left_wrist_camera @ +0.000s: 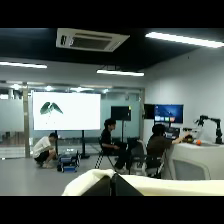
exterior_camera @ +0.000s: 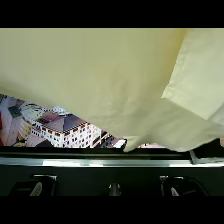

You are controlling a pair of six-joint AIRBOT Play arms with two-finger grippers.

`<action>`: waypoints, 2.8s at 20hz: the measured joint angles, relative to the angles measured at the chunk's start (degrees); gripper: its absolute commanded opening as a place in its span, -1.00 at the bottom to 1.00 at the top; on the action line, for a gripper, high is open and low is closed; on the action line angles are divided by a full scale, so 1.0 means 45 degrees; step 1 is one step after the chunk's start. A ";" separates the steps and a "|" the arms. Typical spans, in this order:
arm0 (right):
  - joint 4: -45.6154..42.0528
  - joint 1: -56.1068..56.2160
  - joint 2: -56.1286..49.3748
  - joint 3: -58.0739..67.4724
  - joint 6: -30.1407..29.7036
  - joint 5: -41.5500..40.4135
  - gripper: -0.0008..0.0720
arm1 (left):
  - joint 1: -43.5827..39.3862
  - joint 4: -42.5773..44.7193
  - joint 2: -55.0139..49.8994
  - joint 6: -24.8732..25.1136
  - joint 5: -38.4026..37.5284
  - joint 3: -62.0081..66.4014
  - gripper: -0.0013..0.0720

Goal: Fold the shirts.

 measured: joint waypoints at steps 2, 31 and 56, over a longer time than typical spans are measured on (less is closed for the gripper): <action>-0.0146 0.0005 -0.0063 0.0044 -0.0078 0.0214 -0.92 | 0.0000 0.0413 -0.0248 -0.0044 -0.0699 -0.0039 -0.90; 0.4109 -0.2113 -1.4081 -0.0146 0.2812 0.0554 0.06 | 0.1491 0.1103 -1.2590 -0.1729 -0.5168 -0.3677 0.50; 0.7834 -0.4998 -1.3755 -0.5663 -0.1977 0.3978 0.34 | 0.2244 -0.0826 -1.0681 0.0393 -0.5124 -1.1298 -0.91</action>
